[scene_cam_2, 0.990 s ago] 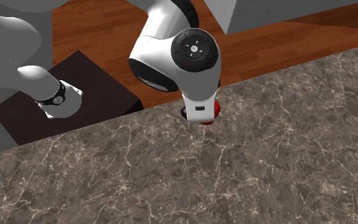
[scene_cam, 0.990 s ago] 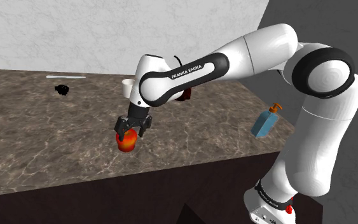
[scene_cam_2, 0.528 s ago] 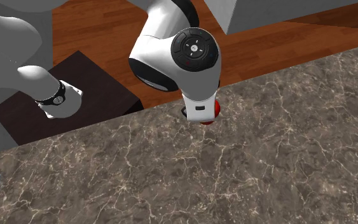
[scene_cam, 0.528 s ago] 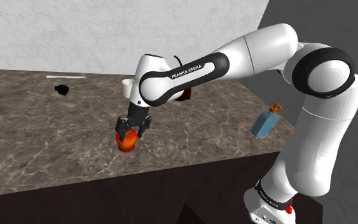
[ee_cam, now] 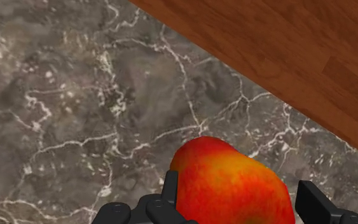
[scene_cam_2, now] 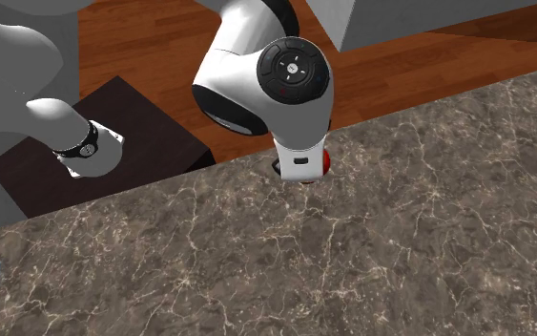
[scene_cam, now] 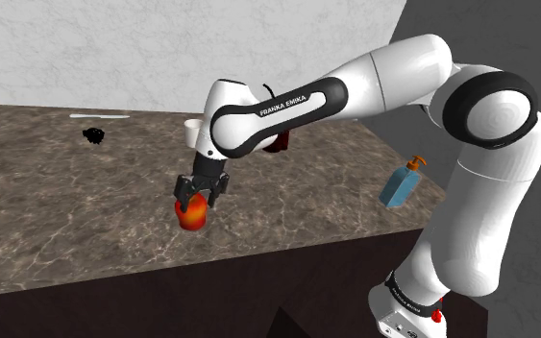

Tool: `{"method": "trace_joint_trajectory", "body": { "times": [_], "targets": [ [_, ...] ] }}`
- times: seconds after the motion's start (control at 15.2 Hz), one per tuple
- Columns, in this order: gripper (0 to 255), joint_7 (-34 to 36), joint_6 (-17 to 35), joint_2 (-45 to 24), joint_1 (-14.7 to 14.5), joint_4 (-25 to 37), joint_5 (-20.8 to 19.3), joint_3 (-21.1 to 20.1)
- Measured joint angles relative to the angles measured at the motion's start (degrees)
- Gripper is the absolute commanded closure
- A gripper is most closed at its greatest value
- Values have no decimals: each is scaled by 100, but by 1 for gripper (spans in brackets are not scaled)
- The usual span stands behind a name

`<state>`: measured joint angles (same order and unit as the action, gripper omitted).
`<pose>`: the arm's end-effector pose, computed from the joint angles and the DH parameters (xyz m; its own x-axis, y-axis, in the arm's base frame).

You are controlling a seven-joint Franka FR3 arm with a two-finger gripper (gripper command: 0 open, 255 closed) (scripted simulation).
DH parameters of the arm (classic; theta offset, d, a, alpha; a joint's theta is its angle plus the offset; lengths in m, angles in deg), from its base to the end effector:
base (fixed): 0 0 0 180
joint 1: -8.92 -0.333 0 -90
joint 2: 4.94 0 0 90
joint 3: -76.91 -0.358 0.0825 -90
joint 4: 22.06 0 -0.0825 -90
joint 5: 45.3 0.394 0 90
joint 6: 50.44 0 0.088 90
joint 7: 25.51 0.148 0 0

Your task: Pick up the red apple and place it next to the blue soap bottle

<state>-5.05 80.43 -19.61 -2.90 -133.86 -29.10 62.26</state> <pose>0.5661 0.2914 0.3575 0.9958 -0.0753 -0.0517 -0.0871 -0.9540 -0.2867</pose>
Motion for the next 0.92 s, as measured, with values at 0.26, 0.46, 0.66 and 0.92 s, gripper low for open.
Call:
{"method": "trace_joint_trajectory", "body": {
  "times": [0.26,0.46,0.66,0.92],
  "targets": [
    [255,65,-240,141,8,105,-12,0],
    [255,103,-450,238,24,221,-22,7],
    [255,156,-657,326,30,346,-37,10],
    [255,230,-929,450,36,504,-50,10]
  ]
}}
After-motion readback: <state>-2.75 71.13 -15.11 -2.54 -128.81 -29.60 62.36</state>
